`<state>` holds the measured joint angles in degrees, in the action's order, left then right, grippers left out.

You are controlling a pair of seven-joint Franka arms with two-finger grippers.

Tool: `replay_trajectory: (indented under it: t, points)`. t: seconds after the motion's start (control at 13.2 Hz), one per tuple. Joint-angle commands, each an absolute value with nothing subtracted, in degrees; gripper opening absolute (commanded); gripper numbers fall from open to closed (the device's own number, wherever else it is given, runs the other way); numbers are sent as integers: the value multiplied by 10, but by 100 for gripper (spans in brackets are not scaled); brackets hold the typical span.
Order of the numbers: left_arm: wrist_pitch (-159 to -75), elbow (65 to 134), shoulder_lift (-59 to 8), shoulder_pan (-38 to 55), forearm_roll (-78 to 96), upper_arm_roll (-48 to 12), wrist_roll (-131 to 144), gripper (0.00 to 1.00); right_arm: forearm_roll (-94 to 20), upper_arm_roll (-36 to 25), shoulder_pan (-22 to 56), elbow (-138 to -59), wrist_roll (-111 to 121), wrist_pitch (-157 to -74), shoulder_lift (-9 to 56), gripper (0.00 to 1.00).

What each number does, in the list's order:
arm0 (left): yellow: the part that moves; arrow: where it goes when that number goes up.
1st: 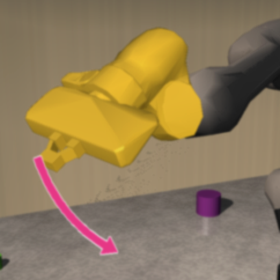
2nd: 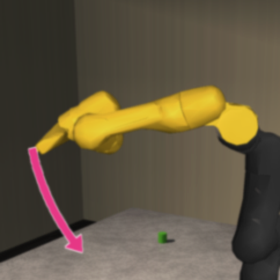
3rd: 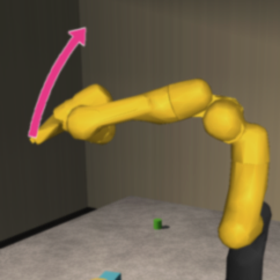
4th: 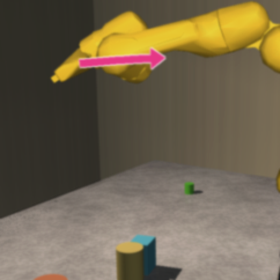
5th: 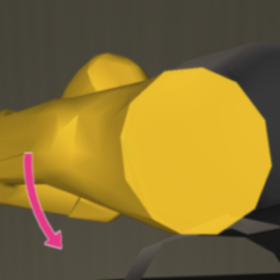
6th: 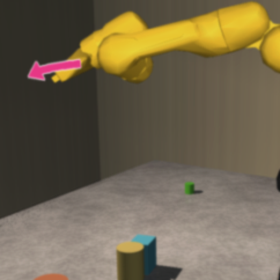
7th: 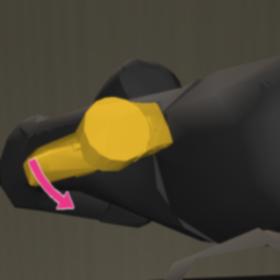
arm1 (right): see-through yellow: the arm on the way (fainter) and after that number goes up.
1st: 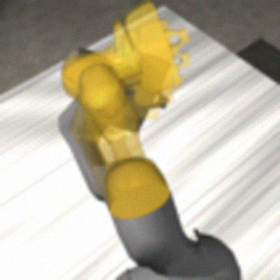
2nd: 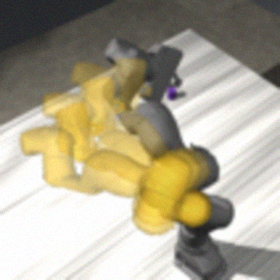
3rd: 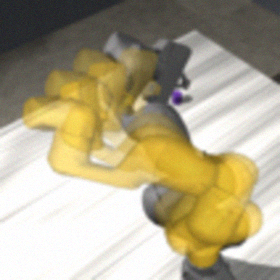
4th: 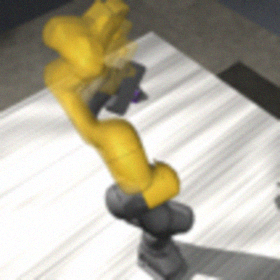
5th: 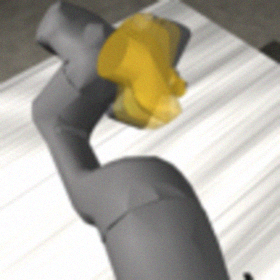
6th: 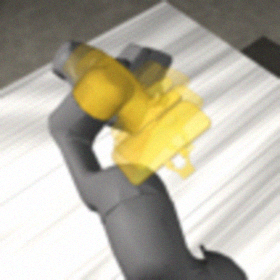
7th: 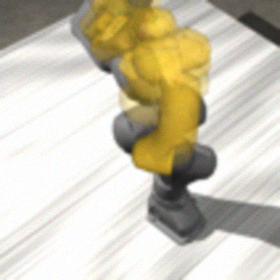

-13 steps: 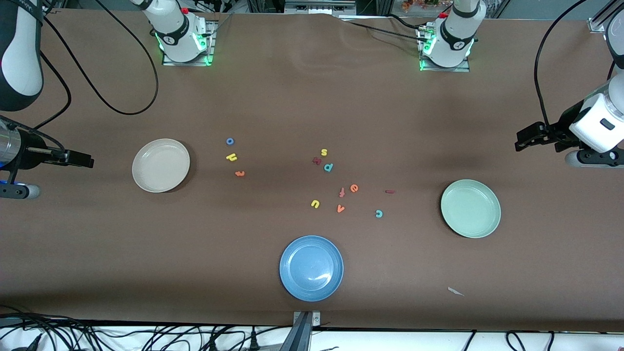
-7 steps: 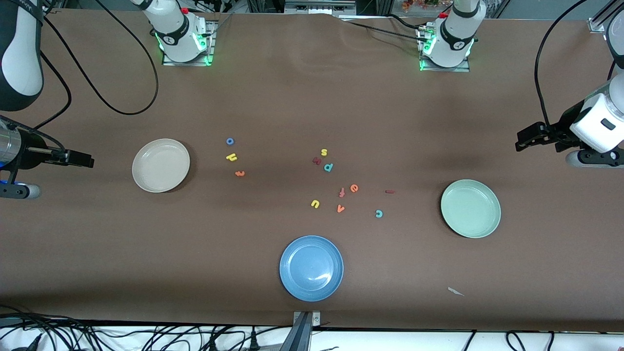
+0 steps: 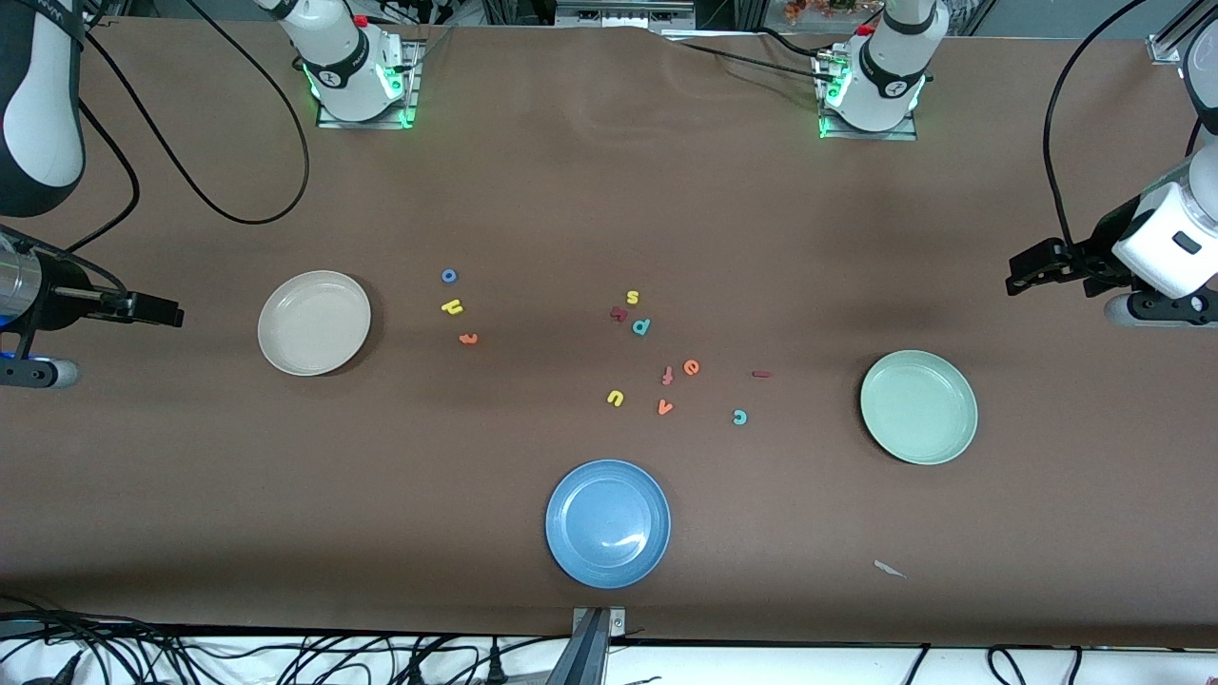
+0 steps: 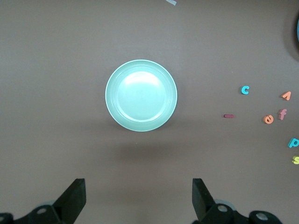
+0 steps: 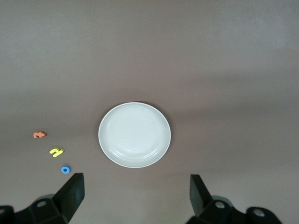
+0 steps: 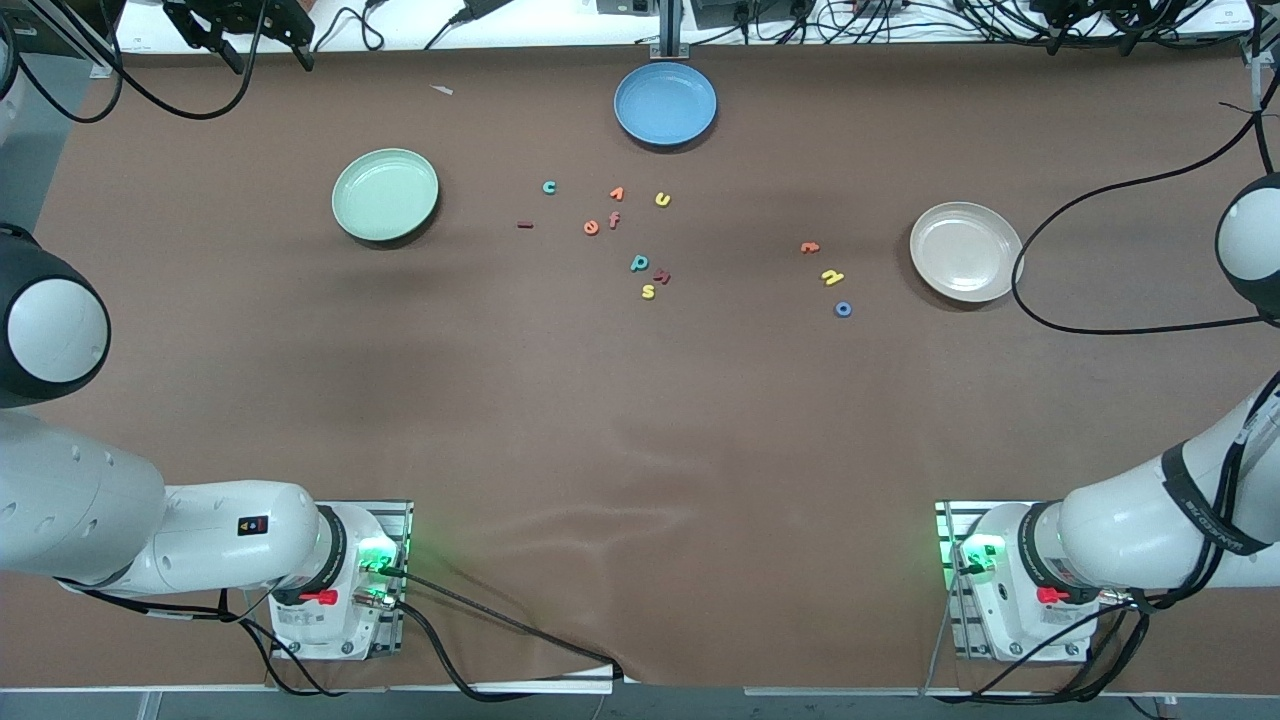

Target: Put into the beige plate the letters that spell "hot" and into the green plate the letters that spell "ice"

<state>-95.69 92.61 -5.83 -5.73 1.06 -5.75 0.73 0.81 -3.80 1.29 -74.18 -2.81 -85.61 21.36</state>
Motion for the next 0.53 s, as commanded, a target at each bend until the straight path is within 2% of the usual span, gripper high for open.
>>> replay_trajectory:
  t: [0.0, 0.46]
  points:
    - [-954, 920, -60, -58, 2, -59, -3, 100, 7, -32, 8, -755, -29, -852, 197, 100]
    - [-954, 919, -60, -58, 3, -59, -3, 100, 13, -32, 11, -756, -29, -853, 200, 100]
